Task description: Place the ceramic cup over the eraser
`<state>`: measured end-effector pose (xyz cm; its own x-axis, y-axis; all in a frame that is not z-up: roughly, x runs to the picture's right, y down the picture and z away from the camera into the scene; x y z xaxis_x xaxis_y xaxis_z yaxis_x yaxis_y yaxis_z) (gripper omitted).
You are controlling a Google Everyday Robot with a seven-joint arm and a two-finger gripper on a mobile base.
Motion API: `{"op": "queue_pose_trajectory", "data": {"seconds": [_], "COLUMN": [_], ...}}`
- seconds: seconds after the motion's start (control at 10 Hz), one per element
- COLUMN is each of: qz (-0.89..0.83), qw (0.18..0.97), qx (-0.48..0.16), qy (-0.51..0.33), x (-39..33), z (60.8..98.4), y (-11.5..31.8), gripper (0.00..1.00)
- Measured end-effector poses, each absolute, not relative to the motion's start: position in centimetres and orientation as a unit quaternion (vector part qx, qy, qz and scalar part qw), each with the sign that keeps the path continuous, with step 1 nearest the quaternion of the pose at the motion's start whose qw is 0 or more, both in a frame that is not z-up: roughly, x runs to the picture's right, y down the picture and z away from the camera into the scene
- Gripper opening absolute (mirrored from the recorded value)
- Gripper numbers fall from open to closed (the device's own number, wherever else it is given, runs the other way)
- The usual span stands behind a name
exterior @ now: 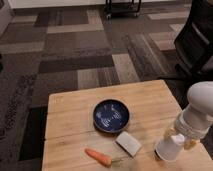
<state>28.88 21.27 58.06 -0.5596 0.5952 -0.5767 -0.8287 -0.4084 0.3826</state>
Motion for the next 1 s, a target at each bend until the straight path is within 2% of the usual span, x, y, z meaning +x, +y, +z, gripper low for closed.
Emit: {"op": "queue_pose_trajectory", "data": {"seconds": [0.4,0.6,0.8,1.0], "qz": [0.821,0.82,0.815,0.815], "qw": [0.454,0.459,0.47,0.469], "qx": [-0.168,-0.167,-0.17,-0.17], "qy": [0.301,0.298,0.295,0.295], "x": [28.0,27.8,27.3,27.4], "z": [61.8,62.2,62.6,62.6], "y": [22.3,22.6,23.1,23.2], "gripper": [0.0,0.0,0.06,0.06]}}
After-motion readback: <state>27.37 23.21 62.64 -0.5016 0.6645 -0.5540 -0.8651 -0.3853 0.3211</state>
